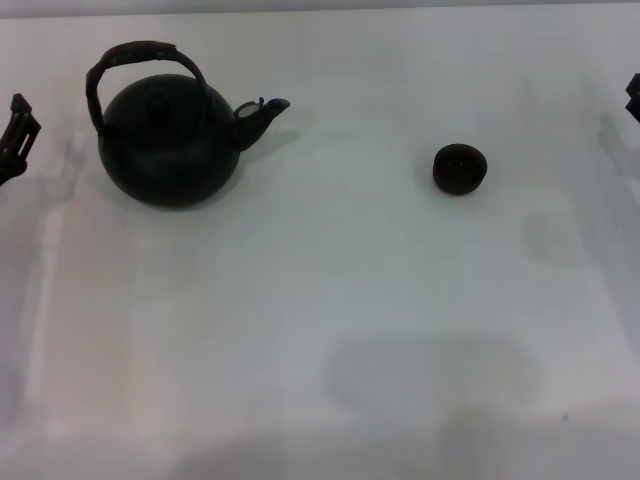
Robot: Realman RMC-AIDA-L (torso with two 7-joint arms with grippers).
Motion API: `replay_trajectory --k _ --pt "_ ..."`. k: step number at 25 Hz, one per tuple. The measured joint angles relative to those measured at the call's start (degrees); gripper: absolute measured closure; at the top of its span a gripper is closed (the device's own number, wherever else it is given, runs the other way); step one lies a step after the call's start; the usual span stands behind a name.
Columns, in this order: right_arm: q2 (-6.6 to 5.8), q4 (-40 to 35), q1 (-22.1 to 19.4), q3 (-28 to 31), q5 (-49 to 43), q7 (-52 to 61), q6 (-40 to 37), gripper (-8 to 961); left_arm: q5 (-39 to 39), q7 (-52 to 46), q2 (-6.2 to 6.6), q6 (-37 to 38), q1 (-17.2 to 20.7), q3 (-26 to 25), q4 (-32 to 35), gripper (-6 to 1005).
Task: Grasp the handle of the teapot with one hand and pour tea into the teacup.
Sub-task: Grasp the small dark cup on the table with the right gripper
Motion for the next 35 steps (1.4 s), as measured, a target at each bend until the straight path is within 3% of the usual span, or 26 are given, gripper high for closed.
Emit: replay_trajectory --k 24,31,35 --pt "0.0 0.0 1.15 0.0 -0.17 0.46 -0.12 110 0.0 0.03 0.09 0.0 -0.01 -0.44 -0.09 112" --pt "-0.21 -0.34 2.69 -1.25 -0.81 4.32 -0.44 110 0.0 0.05 0.09 0.0 0.08 -0.38 -0.09 112" --pt "-0.79 -3.89 3.62 -6.1 -4.26 13.48 -1.1 110 0.0 0.05 0.09 0.0 0.08 -0.35 -0.09 112"
